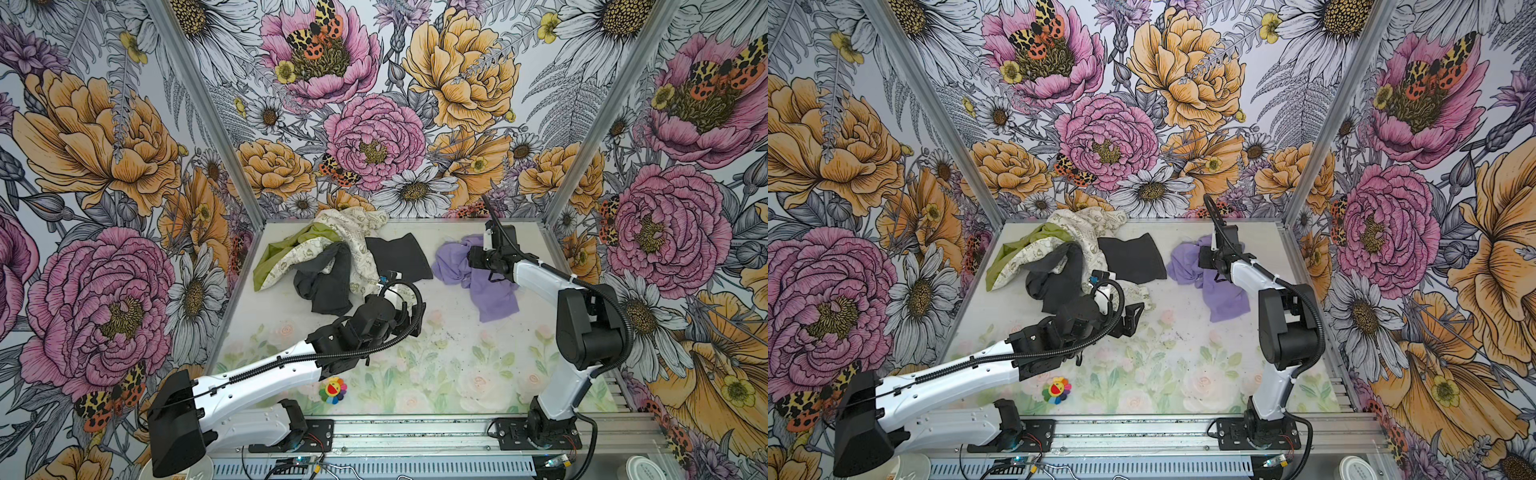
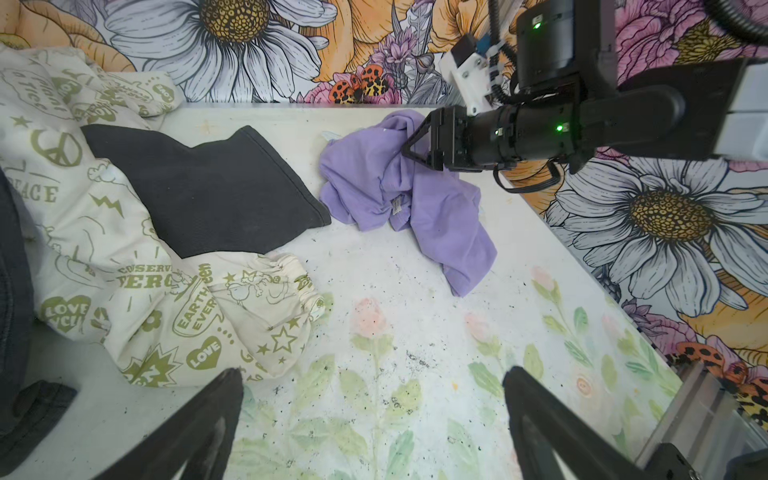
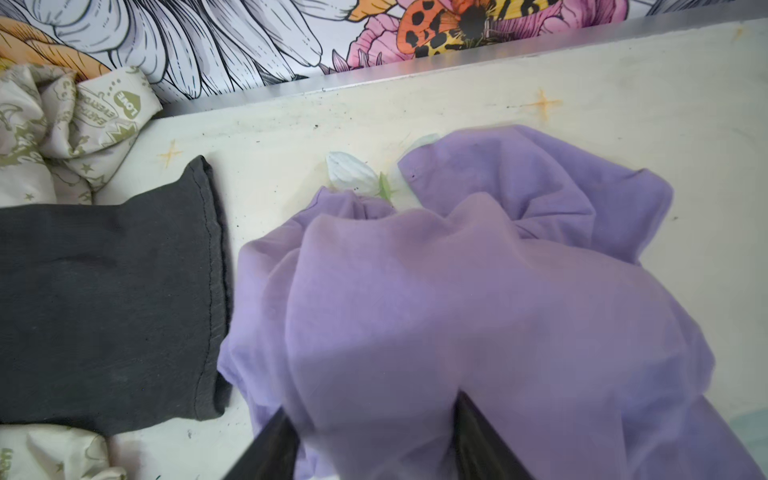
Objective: Pick out a specific cloth from the pile
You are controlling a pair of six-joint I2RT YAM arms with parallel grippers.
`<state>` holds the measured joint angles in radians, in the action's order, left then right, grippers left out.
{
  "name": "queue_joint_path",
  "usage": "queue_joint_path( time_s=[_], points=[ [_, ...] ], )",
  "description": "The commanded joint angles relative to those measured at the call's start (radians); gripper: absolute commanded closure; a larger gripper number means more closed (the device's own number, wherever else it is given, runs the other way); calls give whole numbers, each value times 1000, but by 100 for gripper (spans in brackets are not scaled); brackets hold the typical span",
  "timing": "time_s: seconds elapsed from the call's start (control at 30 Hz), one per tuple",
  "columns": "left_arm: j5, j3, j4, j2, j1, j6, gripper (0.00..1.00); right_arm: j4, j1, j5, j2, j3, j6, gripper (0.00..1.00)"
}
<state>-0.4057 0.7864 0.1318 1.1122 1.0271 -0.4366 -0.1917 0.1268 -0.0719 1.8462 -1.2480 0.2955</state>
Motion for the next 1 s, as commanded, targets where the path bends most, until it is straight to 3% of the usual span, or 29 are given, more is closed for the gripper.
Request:
queue_joint_path(
  time_s=[0.0, 0.2, 0.4, 0.63, 0.8, 0.97],
  points=[
    [-111, -49, -156, -29, 3, 24, 1, -9, -7, 47, 33, -46, -25, 67],
    [-169, -125, -316, -64, 2, 83, 1, -13, -88, 55, -4, -98, -37, 100],
    [-165, -125, -320, -73, 2, 135, 1, -86, -184, -4, 2, -394, -56, 100],
    [-182, -129, -325, -90, 2, 137, 1, -102, -184, -160, -49, -662, -79, 100],
    [-187, -155, -333, -110, 5, 113, 1, -103, -165, -178, -146, -556, -135, 100],
    [-192, -182, -342, -139, 4, 102, 1, -103, -163, -34, -281, -232, -186, 100]
  ],
)
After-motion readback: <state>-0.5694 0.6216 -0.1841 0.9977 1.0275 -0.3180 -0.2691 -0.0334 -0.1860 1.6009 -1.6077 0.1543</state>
